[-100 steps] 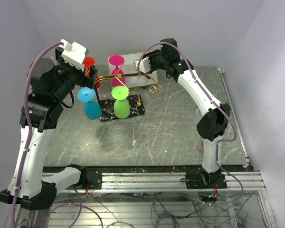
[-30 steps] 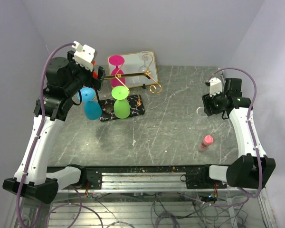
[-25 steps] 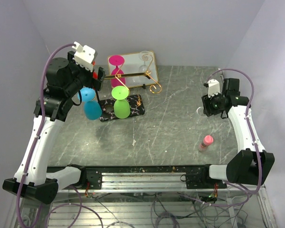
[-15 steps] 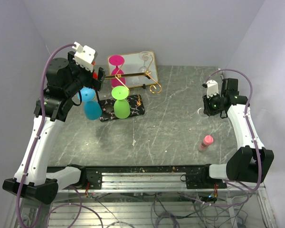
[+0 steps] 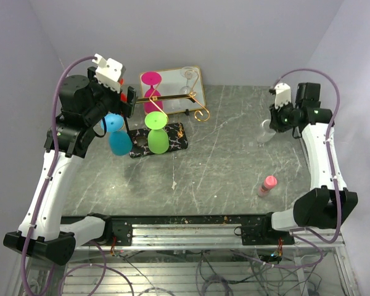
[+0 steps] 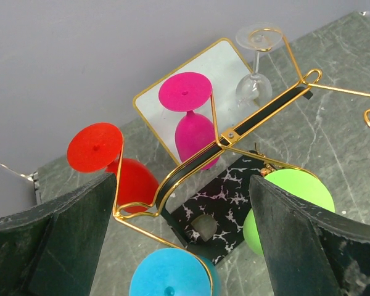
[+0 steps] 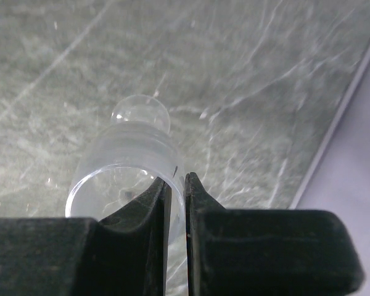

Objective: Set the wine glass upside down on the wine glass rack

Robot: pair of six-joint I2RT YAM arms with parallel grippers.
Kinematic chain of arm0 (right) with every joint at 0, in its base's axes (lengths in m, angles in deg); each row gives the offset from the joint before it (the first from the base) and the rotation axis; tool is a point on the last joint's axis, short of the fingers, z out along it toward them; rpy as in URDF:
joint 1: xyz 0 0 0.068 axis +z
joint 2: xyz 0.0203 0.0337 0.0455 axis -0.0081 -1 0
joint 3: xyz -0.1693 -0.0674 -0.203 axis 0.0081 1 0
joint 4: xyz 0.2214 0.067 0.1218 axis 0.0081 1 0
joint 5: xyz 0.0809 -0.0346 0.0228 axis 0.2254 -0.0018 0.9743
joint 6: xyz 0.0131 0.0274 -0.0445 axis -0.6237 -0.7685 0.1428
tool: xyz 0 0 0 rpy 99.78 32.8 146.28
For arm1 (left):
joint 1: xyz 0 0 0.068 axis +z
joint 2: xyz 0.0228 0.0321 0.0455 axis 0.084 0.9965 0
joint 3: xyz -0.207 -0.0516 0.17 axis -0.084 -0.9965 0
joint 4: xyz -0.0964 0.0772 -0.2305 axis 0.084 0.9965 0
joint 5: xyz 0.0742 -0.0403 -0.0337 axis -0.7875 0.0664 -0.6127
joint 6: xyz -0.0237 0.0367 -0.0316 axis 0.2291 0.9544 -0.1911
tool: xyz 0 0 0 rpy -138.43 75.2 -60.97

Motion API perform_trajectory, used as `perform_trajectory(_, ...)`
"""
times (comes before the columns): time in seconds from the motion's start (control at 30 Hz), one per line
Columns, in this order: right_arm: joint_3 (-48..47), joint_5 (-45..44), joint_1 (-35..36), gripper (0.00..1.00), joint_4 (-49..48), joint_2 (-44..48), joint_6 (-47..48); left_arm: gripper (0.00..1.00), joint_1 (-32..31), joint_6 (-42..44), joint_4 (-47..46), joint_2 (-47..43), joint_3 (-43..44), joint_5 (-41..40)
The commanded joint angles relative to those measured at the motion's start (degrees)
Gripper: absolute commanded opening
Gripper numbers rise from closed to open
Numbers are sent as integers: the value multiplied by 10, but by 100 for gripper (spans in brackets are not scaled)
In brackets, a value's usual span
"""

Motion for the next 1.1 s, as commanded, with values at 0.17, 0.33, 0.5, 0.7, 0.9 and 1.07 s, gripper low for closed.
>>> perform_trajectory(0.17,-213,17,-1,0,-24,-55,-46,99,5,-95,-64,5,-1,65)
perform_trajectory(0.33,-322,-8,47,0,-60,-109,-75,99,5,-139,-52,39,28,124)
perform_trajectory(0.5,-363,-84,147,0,-114,-135,-78,99,3,-138,-1,90,102,129)
perform_trajectory(0.7,-409,-110,234,0,-159,-154,-96,99,-11,-152,-11,134,145,125)
perform_trajectory(0.9,-404,-133,285,0,-222,-131,-115,95,-41,-189,-39,171,179,131)
perform_trajectory(1.07,-422,-154,315,0,-238,-124,-132,94,-58,-218,-59,190,196,124)
